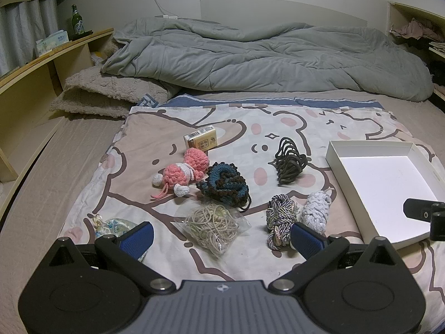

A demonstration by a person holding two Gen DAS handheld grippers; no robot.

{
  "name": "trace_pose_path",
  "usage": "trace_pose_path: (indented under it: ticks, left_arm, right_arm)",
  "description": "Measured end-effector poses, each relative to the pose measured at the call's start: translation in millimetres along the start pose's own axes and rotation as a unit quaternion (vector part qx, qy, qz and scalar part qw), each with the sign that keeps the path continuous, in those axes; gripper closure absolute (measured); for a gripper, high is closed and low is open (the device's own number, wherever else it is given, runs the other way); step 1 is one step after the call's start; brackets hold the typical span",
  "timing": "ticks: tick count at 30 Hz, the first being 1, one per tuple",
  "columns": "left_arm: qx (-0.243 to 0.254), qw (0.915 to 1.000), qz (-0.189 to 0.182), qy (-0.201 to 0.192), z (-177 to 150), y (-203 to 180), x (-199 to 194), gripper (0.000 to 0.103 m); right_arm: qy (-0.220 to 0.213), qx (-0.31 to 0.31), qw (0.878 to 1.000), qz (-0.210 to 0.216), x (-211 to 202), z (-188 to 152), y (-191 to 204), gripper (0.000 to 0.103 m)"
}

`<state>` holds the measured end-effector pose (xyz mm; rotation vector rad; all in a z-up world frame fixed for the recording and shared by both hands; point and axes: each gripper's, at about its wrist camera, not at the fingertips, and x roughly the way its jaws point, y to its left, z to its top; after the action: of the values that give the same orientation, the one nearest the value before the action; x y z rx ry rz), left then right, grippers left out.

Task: Organize objects

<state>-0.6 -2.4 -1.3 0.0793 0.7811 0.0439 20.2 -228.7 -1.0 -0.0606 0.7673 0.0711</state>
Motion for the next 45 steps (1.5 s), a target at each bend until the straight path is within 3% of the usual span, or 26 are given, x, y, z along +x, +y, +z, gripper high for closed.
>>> trace_pose_path:
  ticks: [14,23,33,45]
  left_arm:
    - [0.001,1.0,0.001,-0.004,0,-1,-1,0.0]
    - [0.007,0.9983,0.038,-0.042,4,6,-6,0.0]
    - [0.01,0.9945,0.073,-0.075,29,40,-11,0.0]
    - [-0.058,0.9902,0.099,-0.079,56,99,15,0.0]
  right_arm:
    - [-0.001,0.003,1.0,0.0,-2,1,-6,0.0]
    - [-0.009,0.011,1.0,0.0,2,10,-1,0.0]
    - [-0.029,-0.011,0.999,0.008,6,40,21,0.0]
    - [-0.049,-0.027,0.998,0.043,32,76,56,0.0]
